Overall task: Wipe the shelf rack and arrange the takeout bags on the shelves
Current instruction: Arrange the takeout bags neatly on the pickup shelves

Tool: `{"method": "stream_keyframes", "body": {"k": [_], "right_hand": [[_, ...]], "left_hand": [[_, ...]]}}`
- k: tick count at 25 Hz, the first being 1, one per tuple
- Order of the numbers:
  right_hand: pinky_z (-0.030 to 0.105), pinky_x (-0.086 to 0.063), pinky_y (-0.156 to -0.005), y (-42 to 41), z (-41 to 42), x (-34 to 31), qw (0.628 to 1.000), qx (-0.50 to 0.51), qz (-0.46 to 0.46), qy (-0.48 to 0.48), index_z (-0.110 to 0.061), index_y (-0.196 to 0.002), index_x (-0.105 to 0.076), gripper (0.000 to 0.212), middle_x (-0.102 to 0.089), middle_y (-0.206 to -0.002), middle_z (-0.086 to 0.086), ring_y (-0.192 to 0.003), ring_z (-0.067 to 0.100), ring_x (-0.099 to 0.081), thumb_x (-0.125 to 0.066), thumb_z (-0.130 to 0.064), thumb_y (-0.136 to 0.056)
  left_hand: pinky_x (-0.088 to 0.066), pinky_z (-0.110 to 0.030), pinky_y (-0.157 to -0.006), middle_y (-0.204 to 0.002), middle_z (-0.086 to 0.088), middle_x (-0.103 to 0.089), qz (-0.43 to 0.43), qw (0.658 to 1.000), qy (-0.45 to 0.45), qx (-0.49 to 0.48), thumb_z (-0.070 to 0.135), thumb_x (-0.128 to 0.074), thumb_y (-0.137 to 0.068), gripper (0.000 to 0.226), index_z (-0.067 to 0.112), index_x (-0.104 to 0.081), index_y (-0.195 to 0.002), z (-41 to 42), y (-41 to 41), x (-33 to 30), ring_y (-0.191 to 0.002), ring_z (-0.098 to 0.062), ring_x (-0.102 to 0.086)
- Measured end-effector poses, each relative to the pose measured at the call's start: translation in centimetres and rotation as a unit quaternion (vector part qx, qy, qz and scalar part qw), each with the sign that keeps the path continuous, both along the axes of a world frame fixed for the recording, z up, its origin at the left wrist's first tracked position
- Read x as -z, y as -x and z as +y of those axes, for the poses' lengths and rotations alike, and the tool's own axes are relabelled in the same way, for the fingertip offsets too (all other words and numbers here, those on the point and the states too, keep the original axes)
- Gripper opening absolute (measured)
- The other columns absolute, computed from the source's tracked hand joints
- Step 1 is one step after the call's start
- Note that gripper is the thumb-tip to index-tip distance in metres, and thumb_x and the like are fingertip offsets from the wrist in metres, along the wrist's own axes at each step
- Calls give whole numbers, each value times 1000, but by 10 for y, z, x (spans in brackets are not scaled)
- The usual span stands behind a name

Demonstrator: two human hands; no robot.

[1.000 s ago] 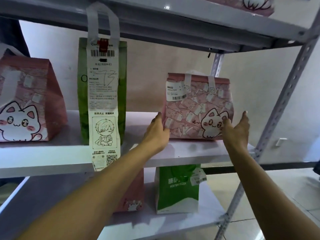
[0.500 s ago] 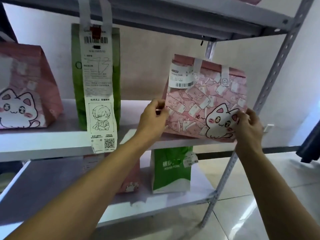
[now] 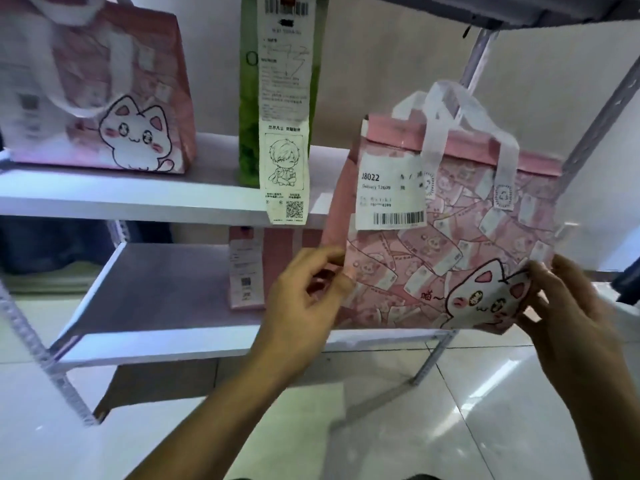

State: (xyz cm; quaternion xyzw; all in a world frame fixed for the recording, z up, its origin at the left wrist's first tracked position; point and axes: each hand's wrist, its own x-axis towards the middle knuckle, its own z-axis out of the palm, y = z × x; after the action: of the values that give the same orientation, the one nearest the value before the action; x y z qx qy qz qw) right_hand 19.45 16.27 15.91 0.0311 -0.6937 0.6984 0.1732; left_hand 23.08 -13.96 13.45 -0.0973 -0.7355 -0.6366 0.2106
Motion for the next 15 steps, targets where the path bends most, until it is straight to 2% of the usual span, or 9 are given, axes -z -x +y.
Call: {"method": "stream_keyframes", "body": {"k": [2,4,8,10,13,15], "right_hand": [[40,-62,-81,-12,0,28,997,-63,-42,-33,-31,-125,-67,32,-71,-122,4,-110,22,-70,-58,-35,-95],[39,-61,-79,-16,-3,58,987,-112,-101,-59,-28,-124,-70,35,-71,-123,7,-110,24,-70,-61,-31,-90],[41,-61,-82,-10,-30,113,949,-209,-214,-100,-26,-117,-75,37,-70,-127,6,-112,26,-70,-70,-31,-81],[40,-60,-87,0,-58,132,927,-254,-239,-141,-26,-117,-75,35,-70,-128,1,-113,23,-69,-69,-31,-83],[30,-60,-85,16,-112,148,903,-300,-245,-185,-31,-112,-77,27,-73,-121,-4,-109,16,-71,-68,-26,-87],[28,-60,-85,28,-152,156,895,-323,-229,-207,-33,-109,-78,26,-75,-116,-6,-107,13,-71,-64,-17,-94]], "left_hand": [[-55,-19,-84,-109,15,-69,-23,1000,-4,-14,38,-65,-93,19,35,-71,-111,-20,-28,28,-102,-5,-67],[-56,-19,-81,-107,15,-71,-72,997,-29,-15,42,-65,-91,17,42,-72,-107,-42,-50,56,-101,-6,-68],[-58,-23,-85,-107,17,-74,-182,982,-41,-39,23,-69,-91,22,41,-74,-101,-76,-75,118,-103,-6,-69],[-59,-24,-85,-107,15,-75,-220,971,-57,-80,20,-69,-92,19,35,-76,-101,-94,-82,148,-104,-9,-69],[-60,-24,-81,-105,13,-76,-261,947,-78,-171,22,-69,-90,17,31,-74,-104,-119,-90,186,-103,-14,-69],[-59,-23,-79,-100,9,-78,-253,931,-98,-242,17,-70,-88,15,26,-75,-100,-137,-95,204,-98,-12,-70]]}}
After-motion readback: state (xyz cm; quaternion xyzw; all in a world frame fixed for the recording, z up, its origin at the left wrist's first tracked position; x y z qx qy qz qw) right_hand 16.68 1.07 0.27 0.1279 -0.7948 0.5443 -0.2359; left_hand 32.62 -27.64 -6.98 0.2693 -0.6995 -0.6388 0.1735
